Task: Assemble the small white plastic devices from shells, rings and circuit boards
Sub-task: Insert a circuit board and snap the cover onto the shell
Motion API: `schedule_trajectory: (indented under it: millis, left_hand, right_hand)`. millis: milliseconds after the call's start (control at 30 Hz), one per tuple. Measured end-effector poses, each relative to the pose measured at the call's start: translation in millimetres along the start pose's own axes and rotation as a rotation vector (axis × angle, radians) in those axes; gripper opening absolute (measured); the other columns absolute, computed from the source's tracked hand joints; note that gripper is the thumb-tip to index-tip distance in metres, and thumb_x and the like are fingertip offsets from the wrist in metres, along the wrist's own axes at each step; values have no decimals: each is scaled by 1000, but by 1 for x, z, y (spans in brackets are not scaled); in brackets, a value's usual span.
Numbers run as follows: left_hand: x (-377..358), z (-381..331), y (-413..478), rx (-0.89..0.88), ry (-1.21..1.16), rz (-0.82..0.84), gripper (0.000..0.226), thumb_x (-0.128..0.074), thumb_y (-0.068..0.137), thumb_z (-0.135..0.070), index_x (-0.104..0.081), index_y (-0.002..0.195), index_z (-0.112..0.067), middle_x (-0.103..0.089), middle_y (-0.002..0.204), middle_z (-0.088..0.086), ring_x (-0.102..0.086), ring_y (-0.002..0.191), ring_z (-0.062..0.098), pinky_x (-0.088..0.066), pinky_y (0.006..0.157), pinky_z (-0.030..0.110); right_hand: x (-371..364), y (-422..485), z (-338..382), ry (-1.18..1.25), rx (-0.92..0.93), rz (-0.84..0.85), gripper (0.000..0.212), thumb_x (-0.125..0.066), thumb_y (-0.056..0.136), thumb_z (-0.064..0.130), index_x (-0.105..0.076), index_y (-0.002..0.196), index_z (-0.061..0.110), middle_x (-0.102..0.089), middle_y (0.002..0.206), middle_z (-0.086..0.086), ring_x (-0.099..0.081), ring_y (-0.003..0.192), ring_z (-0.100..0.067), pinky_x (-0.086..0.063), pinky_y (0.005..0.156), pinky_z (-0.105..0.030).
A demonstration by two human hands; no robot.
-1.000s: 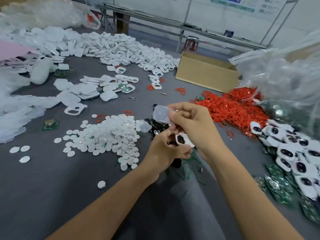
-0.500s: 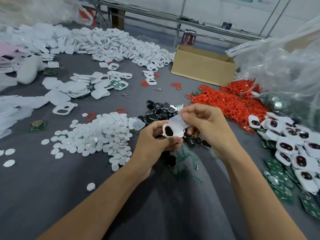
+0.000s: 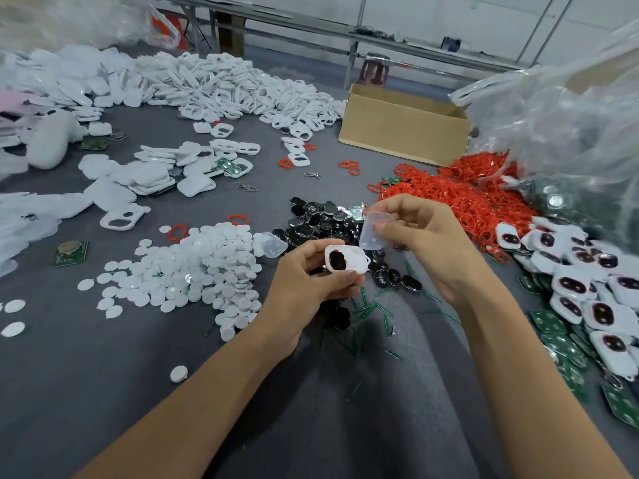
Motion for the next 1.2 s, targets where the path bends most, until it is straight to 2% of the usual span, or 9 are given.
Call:
schedule_trajectory:
  millis: [67, 133, 267, 367, 500, 733, 933, 1000, 1200]
  left_hand:
    - [0, 0, 0, 1, 0, 0, 42, -71, 77, 13, -62, 115, -2, -69, 107, 22, -73, 78, 26, -60, 68, 28]
    - [-1, 0, 1, 1, -1, 2, 41, -70, 77, 13, -62, 114, -3, -69, 107, 22, -73, 78, 26, -60, 68, 28]
    - [-1, 1, 0, 4, -7, 19, 41, -70, 78, 14, -62, 115, -1, -68, 109, 24, -73, 79, 26, -60, 68, 28]
    - [-2, 0, -1, 3, 3, 51, 41, -68, 79, 14, -60, 117, 1, -67, 109, 24, -72, 78, 25, -60, 70, 29]
    - [-3, -1, -1, 7, 11, 99, 41, -67, 80, 13, -59, 119, 2, -67, 109, 25, -72, 79, 25, -60, 70, 28]
    - [-4, -1, -2, -1, 40, 138, 37, -71, 78, 9, -63, 113, -1, -71, 103, 19, -70, 85, 27, -60, 71, 29]
    - [-3, -1, -3, -4, 27, 123, 34, -69, 81, 9, -62, 113, 0, -73, 99, 16, -72, 81, 25, -61, 73, 31]
    - [-3, -2, -3, -2, 18, 109, 37, -69, 80, 9, -62, 115, 1, -71, 104, 20, -71, 83, 26, -61, 74, 32]
    - [-4, -3, -3, 14, 13, 81, 43, -71, 77, 11, -60, 117, 3, -69, 109, 24, -69, 88, 29, -61, 75, 32]
  right_hand:
    - [-1, -1, 0, -4, 4, 37, 18, -52, 94, -1, -67, 93, 8, -60, 79, -9, -51, 69, -20, -45, 67, -30]
    - [0, -2, 0, -42, 18, 71, 25, -47, 96, -4, -68, 97, 10, -57, 78, 0, -51, 60, -16, -47, 60, -28]
    - [5, 2, -2, -196, 73, 37, 28, -60, 88, -5, -65, 108, 14, -59, 80, -8, -50, 57, -14, -43, 58, -27]
    - [5, 3, -3, -197, 81, 48, 22, -71, 81, -2, -63, 100, 8, -67, 82, -21, -54, 63, -24, -47, 62, -35]
    - [-3, 1, -1, -253, 149, 140, 13, -75, 77, -1, -72, 84, 9, -71, 78, -17, -59, 69, -26, -49, 68, -39]
    - [-11, 1, -3, -406, 196, 249, 18, -67, 85, 2, -76, 99, 10, -75, 92, 1, -69, 89, -10, -53, 83, -29]
    - [-13, 0, -4, -425, 193, 195, 16, -74, 80, 3, -74, 89, 16, -69, 74, 5, -56, 62, -5, -49, 66, -21]
    - [-12, 0, -4, -443, 207, 174, 11, -75, 79, 3, -74, 85, 12, -65, 64, 5, -56, 59, -8, -48, 62, -22]
    - [-11, 2, -5, -472, 224, 120, 13, -71, 80, 0, -75, 83, 12, -73, 75, -7, -67, 73, -26, -53, 69, -35]
Point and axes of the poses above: each hand's wrist, its own y-axis towards the middle knuckle, its own x-axis out of the back of the hand, z = x × y, the point moved 1 cm from there along y, towards the middle knuckle
